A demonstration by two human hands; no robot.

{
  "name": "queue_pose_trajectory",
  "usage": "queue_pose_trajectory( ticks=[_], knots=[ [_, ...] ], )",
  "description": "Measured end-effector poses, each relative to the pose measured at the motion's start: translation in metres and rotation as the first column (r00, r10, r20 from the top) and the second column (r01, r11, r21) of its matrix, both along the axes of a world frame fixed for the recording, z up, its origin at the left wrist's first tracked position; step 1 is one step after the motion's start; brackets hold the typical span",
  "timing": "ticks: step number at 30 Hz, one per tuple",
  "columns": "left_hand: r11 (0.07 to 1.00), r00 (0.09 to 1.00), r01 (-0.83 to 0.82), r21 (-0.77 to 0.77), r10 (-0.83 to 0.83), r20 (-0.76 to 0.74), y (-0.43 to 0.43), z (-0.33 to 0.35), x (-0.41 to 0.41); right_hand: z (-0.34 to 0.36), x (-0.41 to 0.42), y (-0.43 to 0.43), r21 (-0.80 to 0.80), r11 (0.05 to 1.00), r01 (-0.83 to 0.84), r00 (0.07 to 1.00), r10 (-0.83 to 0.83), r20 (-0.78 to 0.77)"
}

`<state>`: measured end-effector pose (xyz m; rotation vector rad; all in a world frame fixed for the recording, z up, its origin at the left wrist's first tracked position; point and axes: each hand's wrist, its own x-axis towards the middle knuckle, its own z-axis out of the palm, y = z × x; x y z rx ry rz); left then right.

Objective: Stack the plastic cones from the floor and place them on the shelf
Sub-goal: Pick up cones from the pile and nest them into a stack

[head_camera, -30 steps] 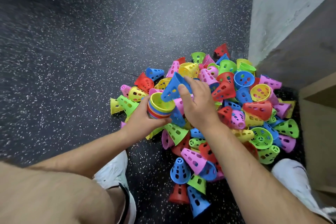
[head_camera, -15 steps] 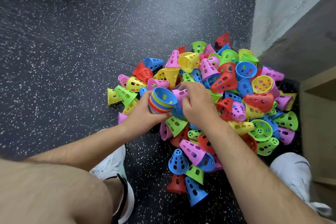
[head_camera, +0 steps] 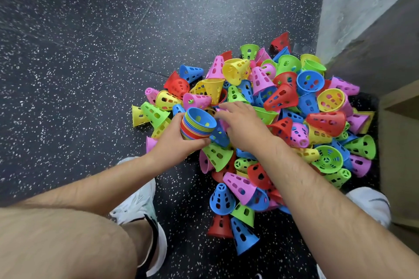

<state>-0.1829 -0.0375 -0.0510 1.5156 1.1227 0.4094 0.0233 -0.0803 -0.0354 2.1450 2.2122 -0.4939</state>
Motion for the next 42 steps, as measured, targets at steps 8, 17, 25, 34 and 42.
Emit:
queue_pose_trajectory(
  ticks=[8, 17, 25, 34, 42],
  knots=[
    [1.0, 1.0, -0.01, -0.003, 0.01, -0.029, -0.002, -0.002, 0.003, -0.003, 0.015, -0.011, 0.219, 0.943, 0.25, 0.962, -0.216, -0.169],
    [1.0, 0.999, 0.016, -0.002, -0.016, -0.029, -0.004, 0.001, 0.011, 0.034, 0.008, -0.016, 0.319, 0.82, 0.475, 0.767, -0.208, -0.606],
    [1.0, 1.0, 0.013, -0.012, -0.013, 0.013, -0.005, 0.002, 0.015, 0.027, -0.019, -0.035, 0.016, 0.941, 0.338, 0.713, -0.245, -0.657],
    [0.991, 0.991, 0.132, 0.019, -0.131, -0.024, -0.008, 0.009, 0.028, 0.006, 0.031, -0.045, 0.309, 0.818, 0.485, 0.875, -0.454, -0.171],
    [0.98, 0.979, 0.201, 0.005, -0.201, -0.04, -0.011, 0.007, 0.036, -0.008, 0.046, -0.047, 0.225, 0.854, 0.47, 0.866, -0.495, 0.072]
  ],
)
